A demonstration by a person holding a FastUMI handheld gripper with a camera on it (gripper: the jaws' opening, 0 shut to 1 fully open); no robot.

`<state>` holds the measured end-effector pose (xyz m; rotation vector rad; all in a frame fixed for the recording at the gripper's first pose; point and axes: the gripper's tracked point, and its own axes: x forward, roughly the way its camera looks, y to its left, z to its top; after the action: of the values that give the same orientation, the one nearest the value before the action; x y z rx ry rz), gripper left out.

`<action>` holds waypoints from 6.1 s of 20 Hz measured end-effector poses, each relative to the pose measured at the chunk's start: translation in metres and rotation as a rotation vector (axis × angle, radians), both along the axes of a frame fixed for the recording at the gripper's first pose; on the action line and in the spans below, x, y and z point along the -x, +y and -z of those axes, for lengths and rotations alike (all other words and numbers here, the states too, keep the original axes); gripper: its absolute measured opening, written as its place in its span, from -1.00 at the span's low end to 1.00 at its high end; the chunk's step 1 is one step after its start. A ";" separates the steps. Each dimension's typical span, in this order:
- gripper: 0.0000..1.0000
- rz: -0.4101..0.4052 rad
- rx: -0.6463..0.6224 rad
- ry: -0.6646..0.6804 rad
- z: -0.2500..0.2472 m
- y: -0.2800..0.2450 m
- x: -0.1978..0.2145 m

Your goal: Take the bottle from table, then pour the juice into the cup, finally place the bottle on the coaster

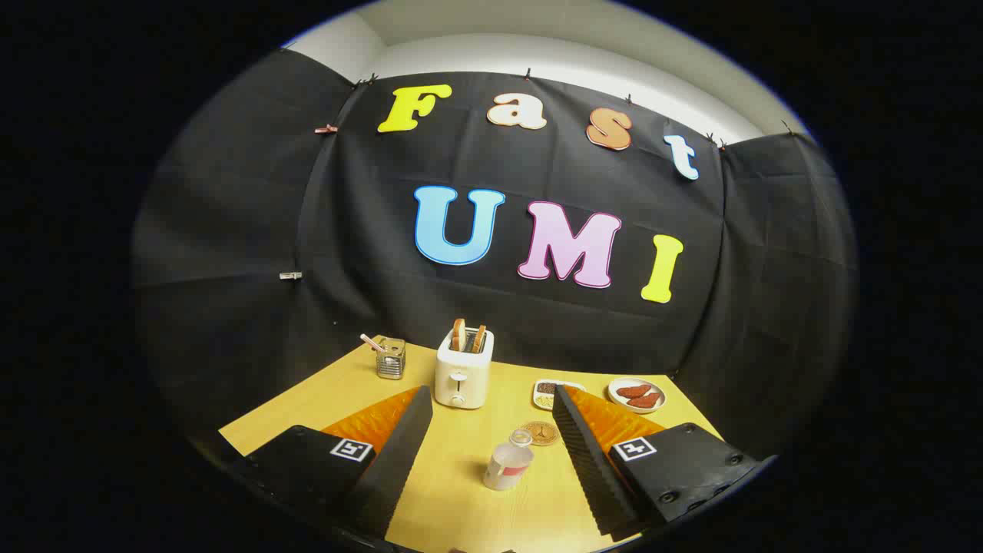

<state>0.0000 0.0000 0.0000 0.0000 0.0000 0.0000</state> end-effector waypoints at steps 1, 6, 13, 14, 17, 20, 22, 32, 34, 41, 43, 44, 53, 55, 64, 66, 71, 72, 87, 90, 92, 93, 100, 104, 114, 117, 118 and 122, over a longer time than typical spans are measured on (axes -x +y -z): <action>0.94 0.008 -0.005 0.000 0.000 -0.002 0.001; 0.94 0.032 -0.009 0.024 0.011 -0.005 0.005; 0.94 0.066 -0.051 0.044 0.023 0.010 0.007; 0.94 0.074 -0.052 0.047 0.025 0.011 0.007; 0.94 0.108 -0.050 0.058 0.037 0.014 0.006; 0.94 0.148 -0.049 0.065 0.054 0.020 0.003; 0.94 0.158 -0.055 0.077 0.068 0.027 -0.001; 0.94 0.282 -0.077 0.111 0.115 0.014 -0.024; 0.95 0.296 -0.079 0.122 0.128 0.009 -0.028; 0.94 0.318 -0.045 0.175 0.168 0.002 -0.054; 0.94 0.351 -0.022 0.189 0.177 -0.007 -0.061; 0.94 0.360 -0.017 0.187 0.177 -0.009 -0.066; 0.94 0.394 -0.067 0.199 0.210 -0.034 -0.115; 0.94 0.393 -0.066 0.205 0.218 -0.038 -0.127; 0.94 0.417 -0.089 0.214 0.242 -0.051 -0.162; 0.89 0.408 -0.092 0.224 0.247 -0.048 -0.164; 0.61 0.395 -0.116 0.222 0.246 -0.046 -0.164; 0.58 0.381 -0.114 0.224 0.245 -0.043 -0.164; 0.45 0.227 -0.239 0.260 0.206 -0.052 -0.139; 0.45 0.190 -0.306 0.266 0.193 -0.061 -0.131; 0.44 0.163 -0.385 0.263 0.185 -0.068 -0.130; 0.45 0.150 -0.436 0.257 0.181 -0.072 -0.131; 0.44 0.083 -0.741 0.253 0.167 -0.099 -0.134; 0.44 0.066 -0.950 0.247 0.169 -0.114 -0.141; 0.44 0.111 -1.324 0.297 0.181 -0.140 -0.165; 0.44 0.149 -1.436 0.293 0.185 -0.148 -0.167; 0.44 0.162 -1.471 0.292 0.188 -0.150 -0.168; 0.44 0.195 -1.589 0.296 0.194 -0.155 -0.171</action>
<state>0.1708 -0.1546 -0.1943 1.5886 0.2957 -0.1954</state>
